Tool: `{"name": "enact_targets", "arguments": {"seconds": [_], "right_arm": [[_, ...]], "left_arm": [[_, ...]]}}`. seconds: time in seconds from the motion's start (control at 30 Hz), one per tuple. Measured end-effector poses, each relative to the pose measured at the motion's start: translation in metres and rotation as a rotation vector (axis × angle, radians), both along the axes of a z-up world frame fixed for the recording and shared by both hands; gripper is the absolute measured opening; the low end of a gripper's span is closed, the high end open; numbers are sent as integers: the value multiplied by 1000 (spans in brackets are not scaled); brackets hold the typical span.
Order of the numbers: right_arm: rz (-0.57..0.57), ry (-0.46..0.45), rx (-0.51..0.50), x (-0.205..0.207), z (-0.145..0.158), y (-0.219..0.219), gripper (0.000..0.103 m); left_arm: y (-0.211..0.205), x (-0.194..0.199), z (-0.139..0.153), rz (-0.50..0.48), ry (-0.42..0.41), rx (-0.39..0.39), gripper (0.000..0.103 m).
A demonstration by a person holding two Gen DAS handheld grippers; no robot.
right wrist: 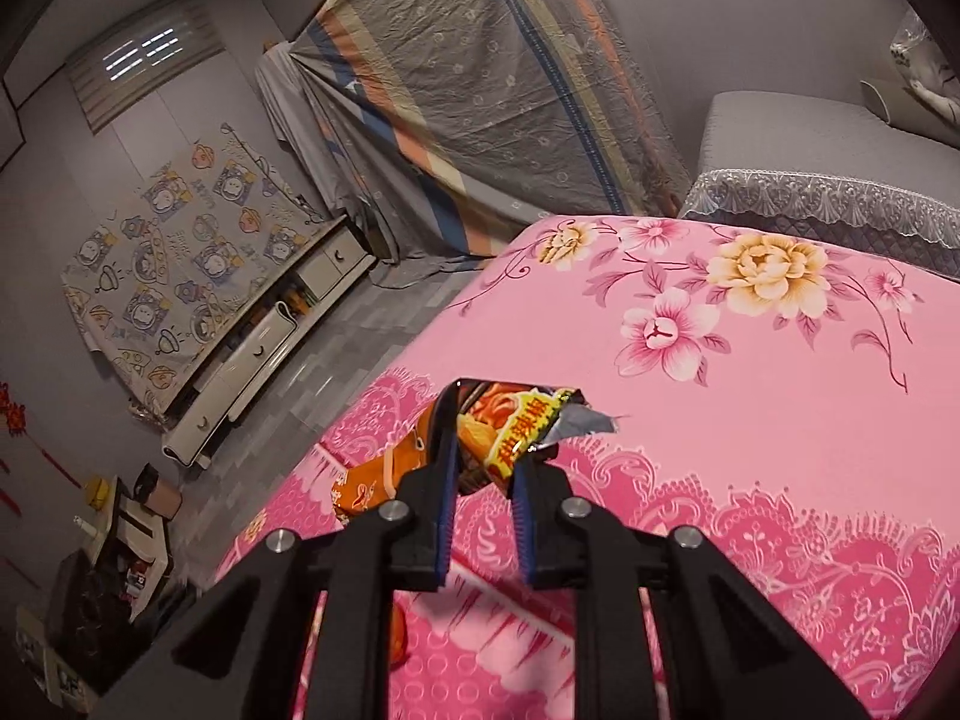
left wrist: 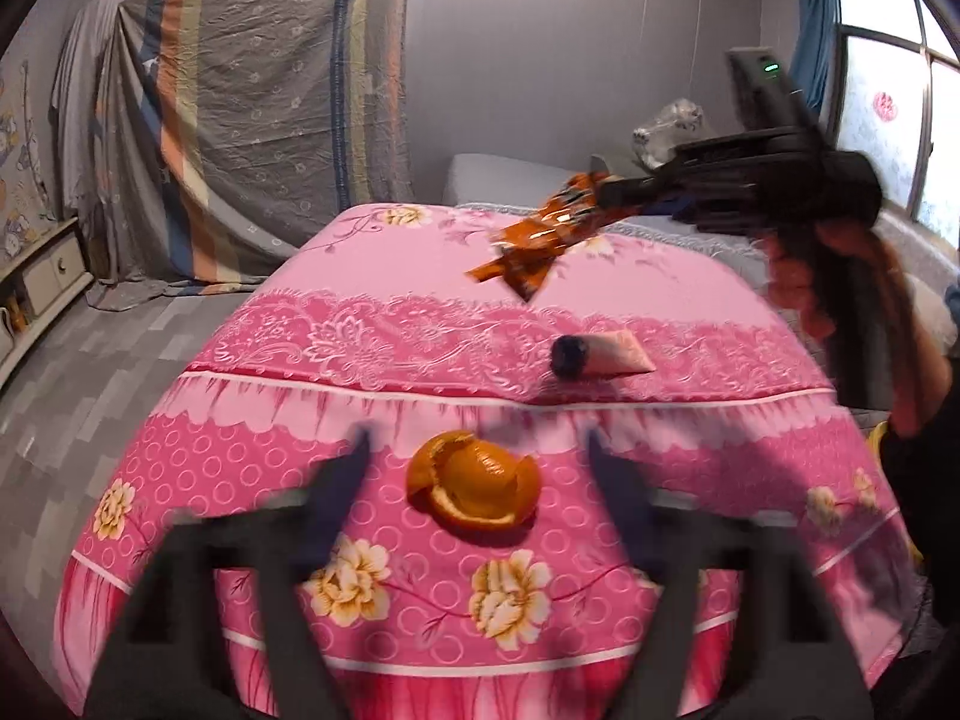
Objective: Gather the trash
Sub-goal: 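Grasp the orange snack wrapper with the right tool while the left tool holds the peel, then lift the orange peel with the left tool while the right tool carries the wrapper toward the bin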
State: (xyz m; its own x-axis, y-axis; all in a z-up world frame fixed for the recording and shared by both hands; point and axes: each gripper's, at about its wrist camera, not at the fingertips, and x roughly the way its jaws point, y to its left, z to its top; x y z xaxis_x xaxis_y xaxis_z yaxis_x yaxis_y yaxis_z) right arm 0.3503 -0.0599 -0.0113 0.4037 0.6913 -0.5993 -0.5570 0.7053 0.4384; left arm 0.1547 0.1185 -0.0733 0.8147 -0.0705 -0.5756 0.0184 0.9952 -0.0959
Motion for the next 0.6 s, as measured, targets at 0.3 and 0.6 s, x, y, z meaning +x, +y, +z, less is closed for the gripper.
{"name": "enact_targets", "arguments": {"seconds": [0.3, 0.6], "right_arm": [[22, -32, 21, -60, 19, -39, 15], [-19, -76, 133, -121, 46, -120, 15]], "left_arm": [[-7, 43, -41, 2, 143, 39, 44], [-24, 18, -7, -13, 80, 35, 0]]}}
